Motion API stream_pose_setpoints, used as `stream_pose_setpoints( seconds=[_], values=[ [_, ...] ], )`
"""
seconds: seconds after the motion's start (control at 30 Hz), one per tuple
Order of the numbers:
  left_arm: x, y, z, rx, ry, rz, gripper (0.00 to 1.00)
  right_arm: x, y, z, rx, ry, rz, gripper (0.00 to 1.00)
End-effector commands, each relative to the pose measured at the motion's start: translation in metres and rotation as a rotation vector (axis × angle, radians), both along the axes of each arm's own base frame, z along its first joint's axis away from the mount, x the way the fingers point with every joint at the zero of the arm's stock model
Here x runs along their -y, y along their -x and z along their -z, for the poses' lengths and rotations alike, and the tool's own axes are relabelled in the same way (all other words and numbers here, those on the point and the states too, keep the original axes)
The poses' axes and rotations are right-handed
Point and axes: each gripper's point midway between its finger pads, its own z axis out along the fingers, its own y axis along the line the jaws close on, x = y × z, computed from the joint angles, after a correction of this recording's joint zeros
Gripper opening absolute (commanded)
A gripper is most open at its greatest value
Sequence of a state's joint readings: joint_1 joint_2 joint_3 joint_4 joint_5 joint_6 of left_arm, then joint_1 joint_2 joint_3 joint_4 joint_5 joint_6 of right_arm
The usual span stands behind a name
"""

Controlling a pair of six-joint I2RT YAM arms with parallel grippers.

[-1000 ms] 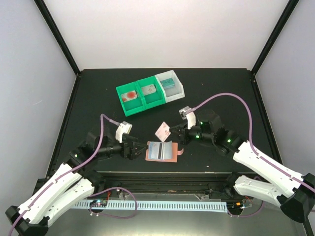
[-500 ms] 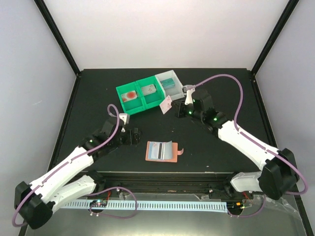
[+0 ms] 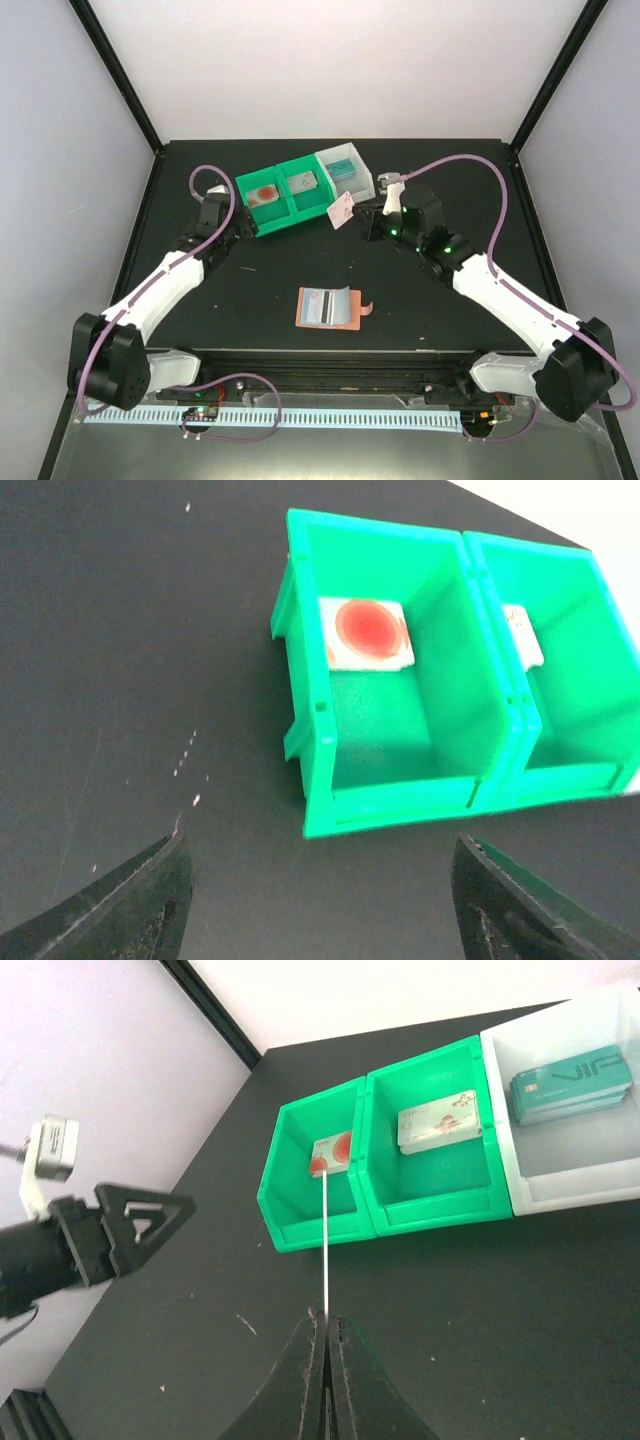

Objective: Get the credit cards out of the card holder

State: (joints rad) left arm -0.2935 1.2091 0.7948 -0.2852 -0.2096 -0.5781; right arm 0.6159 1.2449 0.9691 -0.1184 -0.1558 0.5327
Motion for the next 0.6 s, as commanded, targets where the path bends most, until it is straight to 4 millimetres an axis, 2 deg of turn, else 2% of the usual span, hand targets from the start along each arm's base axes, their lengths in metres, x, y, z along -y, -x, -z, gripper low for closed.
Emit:
stream_pose_setpoints(
  seconds=[0.0,0.13,0.2,0.4,0.57],
  values=[
    [-0.002,-0.039,-0.030,0.122,0.047,-0.039,0.71,0.009,0.011,0.004,0.016,0.000,-0.005,0.01],
    [-0.002,-0.061,-0.018,0.103,0.055,-0.059,0.69,0.019,0.025,0.024,-0.011,0.009,0.001,0.01],
    [-0.002,-0.071,-0.010,0.079,0.050,-0.056,0.68,0.023,0.032,0.028,-0.018,0.004,-0.003,0.01],
    [0.000,-0.088,0.017,0.015,0.052,-0.063,0.61,0.034,0.047,0.022,0.003,-0.016,0.003,0.01],
    [-0.001,-0.089,0.043,-0.051,0.065,-0.100,0.55,0.043,0.052,0.015,0.028,-0.013,0.021,0.01]
  ],
)
